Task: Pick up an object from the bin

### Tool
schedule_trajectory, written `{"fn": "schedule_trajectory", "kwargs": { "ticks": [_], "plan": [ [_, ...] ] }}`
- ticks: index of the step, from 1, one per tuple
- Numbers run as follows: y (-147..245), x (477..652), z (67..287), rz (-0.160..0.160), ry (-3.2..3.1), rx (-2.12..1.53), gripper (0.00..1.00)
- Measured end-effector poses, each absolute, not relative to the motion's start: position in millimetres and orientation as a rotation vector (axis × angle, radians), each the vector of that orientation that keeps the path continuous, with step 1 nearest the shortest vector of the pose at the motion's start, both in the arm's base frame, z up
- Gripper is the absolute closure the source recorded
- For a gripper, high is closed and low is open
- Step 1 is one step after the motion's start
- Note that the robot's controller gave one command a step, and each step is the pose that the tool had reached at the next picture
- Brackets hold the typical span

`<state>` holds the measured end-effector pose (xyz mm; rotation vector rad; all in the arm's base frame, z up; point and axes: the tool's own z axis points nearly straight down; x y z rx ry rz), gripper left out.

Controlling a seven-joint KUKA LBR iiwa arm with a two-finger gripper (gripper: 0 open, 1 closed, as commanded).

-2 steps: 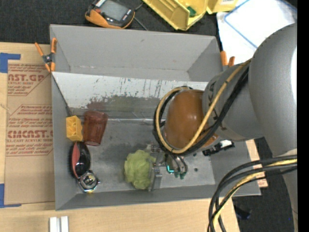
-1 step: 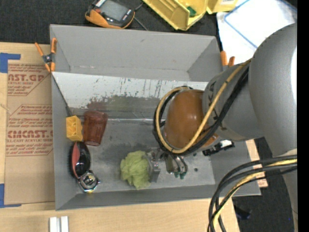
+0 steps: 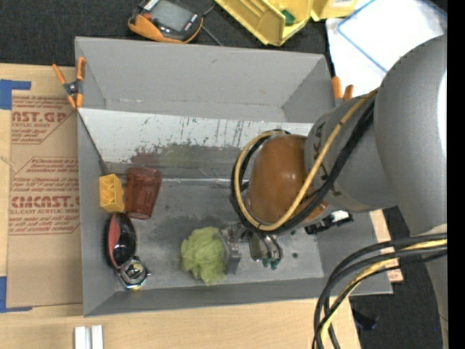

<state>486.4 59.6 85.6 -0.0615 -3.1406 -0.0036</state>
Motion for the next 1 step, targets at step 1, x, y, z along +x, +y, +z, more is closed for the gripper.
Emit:
{"fn": "schedule_trajectory", "kwargs": {
  "ticks": [1],
  "plan": [
    [62.5,486.8,88.7,-0.001,-3.139,-0.013,1.0]
  ]
}}
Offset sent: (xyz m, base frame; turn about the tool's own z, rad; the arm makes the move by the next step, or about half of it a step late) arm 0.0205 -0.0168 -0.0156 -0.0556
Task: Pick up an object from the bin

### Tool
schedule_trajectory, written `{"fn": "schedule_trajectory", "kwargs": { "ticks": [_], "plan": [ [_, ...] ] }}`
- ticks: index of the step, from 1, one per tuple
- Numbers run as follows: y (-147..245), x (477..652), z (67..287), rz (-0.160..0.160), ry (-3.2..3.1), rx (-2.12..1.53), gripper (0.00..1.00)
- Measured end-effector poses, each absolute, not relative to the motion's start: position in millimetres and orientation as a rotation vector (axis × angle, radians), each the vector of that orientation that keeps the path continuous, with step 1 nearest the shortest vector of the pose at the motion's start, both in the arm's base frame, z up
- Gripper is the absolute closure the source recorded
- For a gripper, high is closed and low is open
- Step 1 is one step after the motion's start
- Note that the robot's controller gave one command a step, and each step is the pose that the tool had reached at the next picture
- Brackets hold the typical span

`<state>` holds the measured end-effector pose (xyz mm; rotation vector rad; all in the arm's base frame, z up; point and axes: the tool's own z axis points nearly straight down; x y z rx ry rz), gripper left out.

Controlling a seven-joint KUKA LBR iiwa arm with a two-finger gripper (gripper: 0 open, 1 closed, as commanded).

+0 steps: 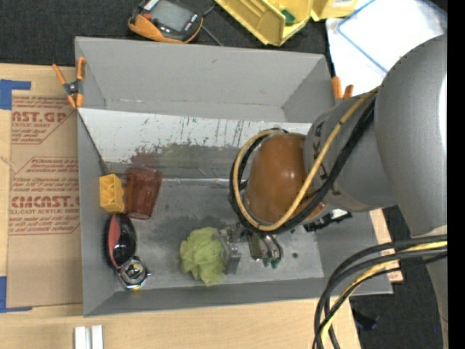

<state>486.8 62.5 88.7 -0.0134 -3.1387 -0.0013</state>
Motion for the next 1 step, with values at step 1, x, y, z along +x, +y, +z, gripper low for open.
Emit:
{"fn": "schedule_trajectory", "kwargs": {
  "ticks": [1],
  "plan": [
    [44.7,506.6,70.3,-0.007,-3.139,0.028,1.0]
  ]
}}
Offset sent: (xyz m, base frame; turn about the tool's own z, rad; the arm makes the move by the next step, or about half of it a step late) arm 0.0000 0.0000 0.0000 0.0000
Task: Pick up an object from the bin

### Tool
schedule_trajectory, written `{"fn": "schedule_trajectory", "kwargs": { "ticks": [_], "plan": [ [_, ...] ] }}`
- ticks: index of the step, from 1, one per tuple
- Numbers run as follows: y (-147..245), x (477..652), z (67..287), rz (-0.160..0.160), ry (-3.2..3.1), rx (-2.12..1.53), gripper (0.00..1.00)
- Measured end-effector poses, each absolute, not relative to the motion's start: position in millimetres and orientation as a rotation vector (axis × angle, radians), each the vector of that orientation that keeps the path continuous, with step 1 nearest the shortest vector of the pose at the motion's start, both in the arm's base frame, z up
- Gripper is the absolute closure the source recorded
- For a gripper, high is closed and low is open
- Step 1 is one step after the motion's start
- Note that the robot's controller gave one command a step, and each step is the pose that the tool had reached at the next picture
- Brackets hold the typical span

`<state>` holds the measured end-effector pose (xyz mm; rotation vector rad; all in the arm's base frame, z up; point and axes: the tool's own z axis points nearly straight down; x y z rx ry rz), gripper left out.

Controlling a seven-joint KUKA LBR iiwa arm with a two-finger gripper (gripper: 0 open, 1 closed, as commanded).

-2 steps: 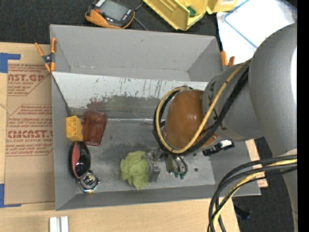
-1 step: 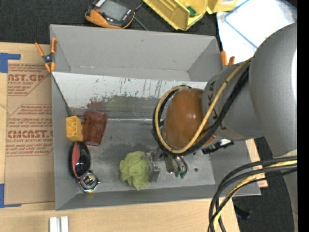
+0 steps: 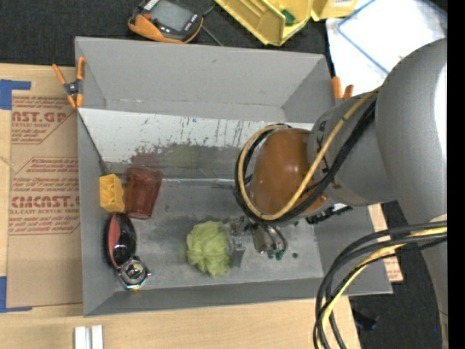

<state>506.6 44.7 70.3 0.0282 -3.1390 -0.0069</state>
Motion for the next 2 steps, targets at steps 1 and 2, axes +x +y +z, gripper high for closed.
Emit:
{"fn": "schedule_trajectory", "kwargs": {
  "ticks": [1,2],
  "plan": [
    [44.7,506.6,70.3,-0.007,-3.139,0.028,1.0],
    [39.4,561.3,71.0,-0.008,-3.137,0.171,1.0]
  ]
}}
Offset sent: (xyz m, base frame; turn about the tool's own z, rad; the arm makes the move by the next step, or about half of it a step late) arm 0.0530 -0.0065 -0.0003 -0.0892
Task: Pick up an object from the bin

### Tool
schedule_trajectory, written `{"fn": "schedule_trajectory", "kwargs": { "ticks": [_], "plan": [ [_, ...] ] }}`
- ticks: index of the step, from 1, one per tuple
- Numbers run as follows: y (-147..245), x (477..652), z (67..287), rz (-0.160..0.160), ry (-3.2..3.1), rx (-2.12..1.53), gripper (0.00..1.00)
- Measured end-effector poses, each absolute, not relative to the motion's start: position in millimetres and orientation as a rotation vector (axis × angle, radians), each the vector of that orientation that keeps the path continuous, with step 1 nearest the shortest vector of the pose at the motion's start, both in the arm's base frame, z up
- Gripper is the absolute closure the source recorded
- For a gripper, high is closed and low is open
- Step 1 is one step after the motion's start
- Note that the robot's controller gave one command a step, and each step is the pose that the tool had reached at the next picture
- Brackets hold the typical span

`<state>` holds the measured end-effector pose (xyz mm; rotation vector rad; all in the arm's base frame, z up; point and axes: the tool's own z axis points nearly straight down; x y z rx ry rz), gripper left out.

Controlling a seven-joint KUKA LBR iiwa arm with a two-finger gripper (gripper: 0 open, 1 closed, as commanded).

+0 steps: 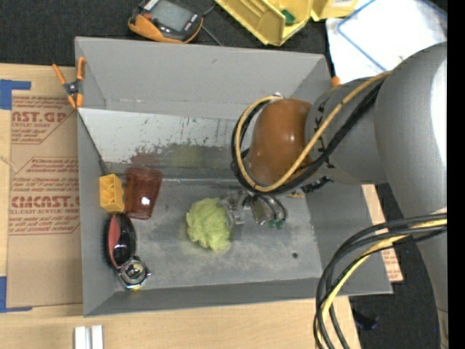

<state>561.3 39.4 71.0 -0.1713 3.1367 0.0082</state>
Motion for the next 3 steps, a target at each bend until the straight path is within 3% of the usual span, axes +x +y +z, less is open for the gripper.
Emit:
{"fn": "schedule_trajectory", "kwargs": {
  "ticks": [1,2,3],
  "plan": [
    [52.8,519.1,83.3,0.009,3.152,-0.055,1.0],
    [65.9,541.6,101.2,0.009,3.136,-0.149,1.0],
    [60.4,527.3,138.6,0.009,3.148,-0.131,1.0]
  ]
}}
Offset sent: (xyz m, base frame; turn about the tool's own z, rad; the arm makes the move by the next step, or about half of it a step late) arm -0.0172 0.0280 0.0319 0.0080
